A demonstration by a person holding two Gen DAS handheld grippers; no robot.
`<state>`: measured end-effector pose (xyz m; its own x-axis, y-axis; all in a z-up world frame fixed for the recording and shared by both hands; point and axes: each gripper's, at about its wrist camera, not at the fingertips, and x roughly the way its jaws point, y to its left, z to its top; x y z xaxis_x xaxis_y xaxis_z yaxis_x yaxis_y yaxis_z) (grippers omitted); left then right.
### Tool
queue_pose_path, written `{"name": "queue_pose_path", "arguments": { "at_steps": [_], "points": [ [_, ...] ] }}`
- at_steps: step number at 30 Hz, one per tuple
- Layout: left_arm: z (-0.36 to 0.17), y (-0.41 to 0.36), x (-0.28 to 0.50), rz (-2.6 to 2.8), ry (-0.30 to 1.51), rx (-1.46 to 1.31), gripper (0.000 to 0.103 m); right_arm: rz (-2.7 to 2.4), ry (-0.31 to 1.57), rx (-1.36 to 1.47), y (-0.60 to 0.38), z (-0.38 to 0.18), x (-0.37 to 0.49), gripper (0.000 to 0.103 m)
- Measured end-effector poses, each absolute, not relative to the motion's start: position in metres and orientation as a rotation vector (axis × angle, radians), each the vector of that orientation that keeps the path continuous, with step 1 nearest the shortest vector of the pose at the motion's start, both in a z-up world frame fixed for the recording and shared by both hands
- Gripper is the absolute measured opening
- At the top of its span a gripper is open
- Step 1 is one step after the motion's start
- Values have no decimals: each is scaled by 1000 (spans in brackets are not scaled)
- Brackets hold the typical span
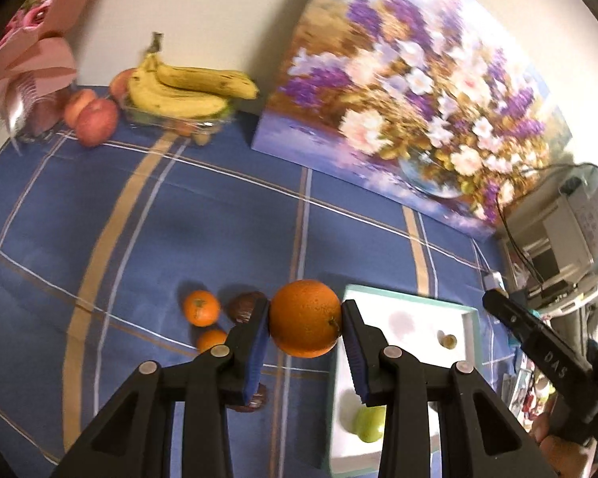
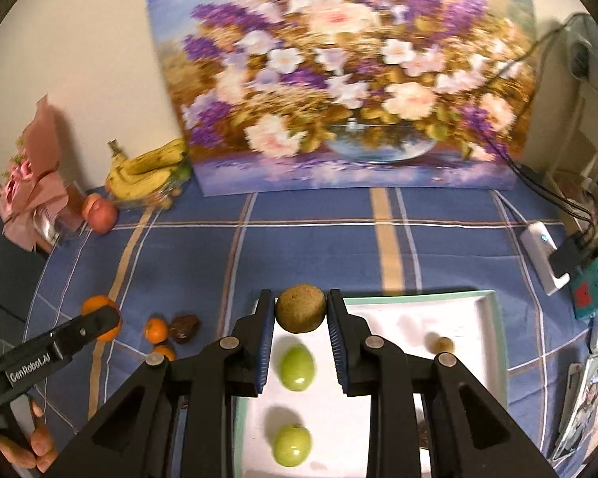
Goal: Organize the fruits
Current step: 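Carry the orange and brown fruit over the tray with the left and right grippers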
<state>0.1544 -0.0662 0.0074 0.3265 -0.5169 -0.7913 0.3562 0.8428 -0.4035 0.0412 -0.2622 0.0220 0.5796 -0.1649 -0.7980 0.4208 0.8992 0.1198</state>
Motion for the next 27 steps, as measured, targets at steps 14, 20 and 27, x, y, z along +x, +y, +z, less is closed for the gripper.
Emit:
{"name": "queue_pose_path", "arguments": {
  "at_steps": [14, 20, 27],
  "points": [
    [-1, -143, 115, -695, 1141, -8, 38, -478, 886, 364, -323, 26, 5, 27],
    [-17, -175, 97, -743, 1180, 73, 38, -507, 910, 376, -336, 18, -2, 28],
    [-44, -195, 85, -758, 1253, 133, 38, -505, 1025, 405, -346, -23, 5, 28]
  ]
}}
